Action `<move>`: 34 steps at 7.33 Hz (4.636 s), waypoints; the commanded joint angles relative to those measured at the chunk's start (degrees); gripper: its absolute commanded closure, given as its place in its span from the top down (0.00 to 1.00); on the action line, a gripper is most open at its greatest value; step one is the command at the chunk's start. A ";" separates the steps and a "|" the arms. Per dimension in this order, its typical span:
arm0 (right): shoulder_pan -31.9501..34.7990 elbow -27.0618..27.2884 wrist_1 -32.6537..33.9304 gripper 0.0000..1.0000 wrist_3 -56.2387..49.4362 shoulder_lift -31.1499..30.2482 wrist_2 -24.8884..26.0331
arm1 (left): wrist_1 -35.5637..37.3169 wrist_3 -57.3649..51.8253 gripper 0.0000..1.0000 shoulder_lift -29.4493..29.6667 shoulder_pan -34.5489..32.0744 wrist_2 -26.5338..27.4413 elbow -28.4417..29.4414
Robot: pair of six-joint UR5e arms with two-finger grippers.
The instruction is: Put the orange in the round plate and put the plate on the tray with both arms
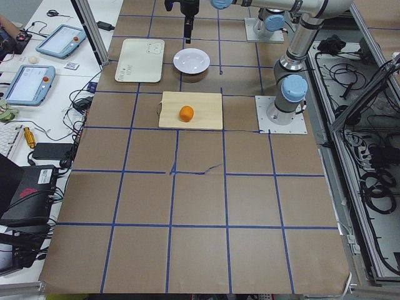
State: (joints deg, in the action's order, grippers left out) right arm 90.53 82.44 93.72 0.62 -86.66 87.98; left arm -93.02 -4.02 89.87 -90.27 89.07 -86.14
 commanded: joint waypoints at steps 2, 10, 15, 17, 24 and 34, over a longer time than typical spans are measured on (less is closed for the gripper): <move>-0.09 0.00 -0.11 1.00 -0.09 0.00 0.00 | 5.52 -3.08 1.00 5.29 3.35 1.35 -6.29; 0.08 0.09 -0.29 1.00 -0.09 -0.09 0.00 | 28.77 -24.63 1.00 18.93 12.75 13.49 -21.53; 0.00 1.41 0.50 1.00 -0.09 -0.35 -0.09 | 29.30 -17.73 0.13 17.89 11.19 10.53 -20.39; 0.00 1.32 0.41 1.00 -0.09 -0.44 -0.09 | 24.85 -0.74 0.13 17.09 6.29 3.14 -17.06; 0.00 1.32 0.67 1.00 -0.09 -0.35 -0.09 | 34.29 40.40 0.13 22.70 -18.88 -11.99 -16.96; -2.89 6.11 1.72 0.98 -0.52 1.31 -15.48 | 1.80 23.57 1.00 5.07 -12.38 -2.06 1.06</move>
State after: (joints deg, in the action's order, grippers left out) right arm 88.94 85.28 94.63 0.43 -85.95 79.74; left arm -87.11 22.78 97.96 -103.11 86.66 -87.40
